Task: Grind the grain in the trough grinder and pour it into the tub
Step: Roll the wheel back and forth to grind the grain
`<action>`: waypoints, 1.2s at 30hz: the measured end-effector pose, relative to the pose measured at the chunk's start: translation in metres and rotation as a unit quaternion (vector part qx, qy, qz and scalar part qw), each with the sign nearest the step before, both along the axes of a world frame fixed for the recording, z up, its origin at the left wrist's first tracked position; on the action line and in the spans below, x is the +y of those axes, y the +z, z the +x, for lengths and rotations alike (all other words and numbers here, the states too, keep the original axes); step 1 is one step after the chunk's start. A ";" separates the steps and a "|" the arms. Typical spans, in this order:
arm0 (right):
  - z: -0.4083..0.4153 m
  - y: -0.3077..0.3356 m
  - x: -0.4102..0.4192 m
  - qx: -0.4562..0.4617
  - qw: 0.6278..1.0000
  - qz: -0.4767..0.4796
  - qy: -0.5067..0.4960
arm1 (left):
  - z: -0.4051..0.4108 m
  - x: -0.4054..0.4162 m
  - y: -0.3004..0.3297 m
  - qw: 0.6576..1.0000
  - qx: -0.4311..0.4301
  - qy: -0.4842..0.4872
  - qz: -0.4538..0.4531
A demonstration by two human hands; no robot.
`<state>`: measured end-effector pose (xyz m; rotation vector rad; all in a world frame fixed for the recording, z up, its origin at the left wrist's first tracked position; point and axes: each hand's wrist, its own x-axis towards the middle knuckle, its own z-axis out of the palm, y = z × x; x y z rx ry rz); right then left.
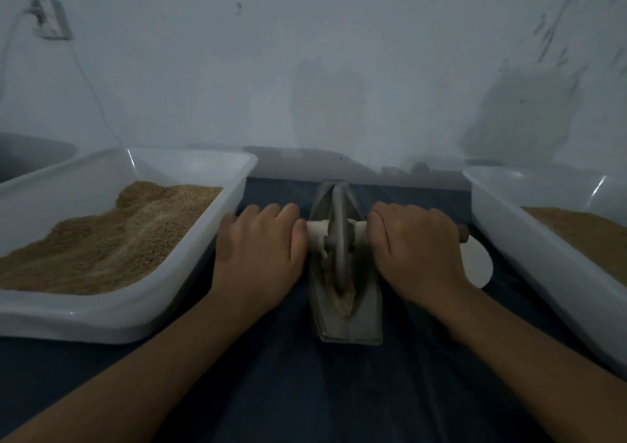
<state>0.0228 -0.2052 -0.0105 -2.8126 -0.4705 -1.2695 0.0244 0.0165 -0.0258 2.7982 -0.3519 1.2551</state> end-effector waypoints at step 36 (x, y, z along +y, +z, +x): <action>0.038 0.005 0.003 0.090 0.994 -0.011 -0.066 | 0.043 -0.009 0.011 0.987 0.050 0.048 0.143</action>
